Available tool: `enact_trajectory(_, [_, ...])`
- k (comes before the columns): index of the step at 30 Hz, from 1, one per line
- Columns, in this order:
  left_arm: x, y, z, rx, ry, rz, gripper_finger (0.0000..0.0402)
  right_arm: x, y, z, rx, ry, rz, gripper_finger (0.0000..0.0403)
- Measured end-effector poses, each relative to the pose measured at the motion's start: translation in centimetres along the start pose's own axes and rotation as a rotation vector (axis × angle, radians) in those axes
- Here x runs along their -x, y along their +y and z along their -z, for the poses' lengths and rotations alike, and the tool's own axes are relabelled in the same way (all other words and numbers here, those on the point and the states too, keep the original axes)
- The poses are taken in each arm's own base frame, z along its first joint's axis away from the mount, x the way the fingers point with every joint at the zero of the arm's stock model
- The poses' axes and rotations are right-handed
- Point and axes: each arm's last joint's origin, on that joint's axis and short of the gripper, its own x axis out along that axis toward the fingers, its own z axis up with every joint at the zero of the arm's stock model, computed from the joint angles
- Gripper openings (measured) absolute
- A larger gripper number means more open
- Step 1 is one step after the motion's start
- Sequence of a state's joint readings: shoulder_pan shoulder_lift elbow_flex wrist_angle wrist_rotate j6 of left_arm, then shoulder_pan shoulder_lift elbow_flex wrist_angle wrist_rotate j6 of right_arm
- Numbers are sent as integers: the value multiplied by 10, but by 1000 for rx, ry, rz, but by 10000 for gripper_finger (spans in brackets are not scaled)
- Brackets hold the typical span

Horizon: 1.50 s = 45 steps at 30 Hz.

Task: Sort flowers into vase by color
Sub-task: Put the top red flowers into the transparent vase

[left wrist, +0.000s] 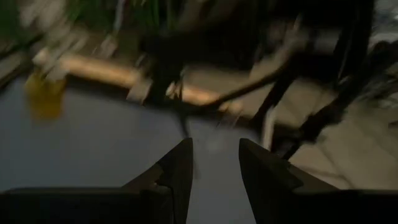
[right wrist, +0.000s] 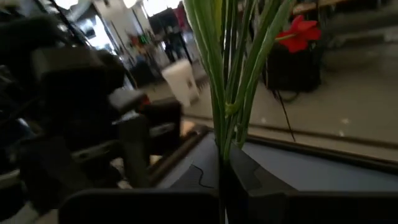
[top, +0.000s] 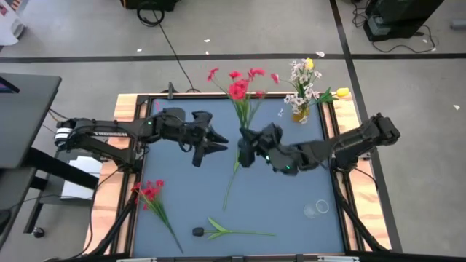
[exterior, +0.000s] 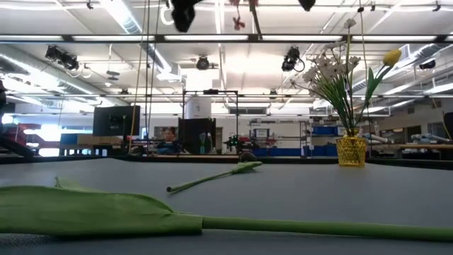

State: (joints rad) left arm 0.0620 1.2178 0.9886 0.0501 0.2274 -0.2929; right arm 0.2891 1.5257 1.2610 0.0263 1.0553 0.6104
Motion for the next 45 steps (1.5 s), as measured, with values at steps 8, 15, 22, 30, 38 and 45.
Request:
enact_trajectory(8, [-32,-8,4,-36,-101,168,137,36,16,9,49,-125,-83,7])
enact_trajectory(15, [-61,-12,11,-15,-216,304,137,51,26,3,121,-157,-205,7])
enact_trajectory(22, [-66,-11,14,3,-217,315,97,60,29,3,121,-156,-237,7])
enact_trajectory(30, [-67,-7,14,26,-239,240,69,76,28,-8,135,-174,-245,7])
enact_trajectory(38, [-66,-13,12,6,-276,258,140,80,28,-14,147,-179,-275,7])
enact_trajectory(45, [-67,-15,12,1,-279,305,158,71,27,-14,171,-185,-297,7])
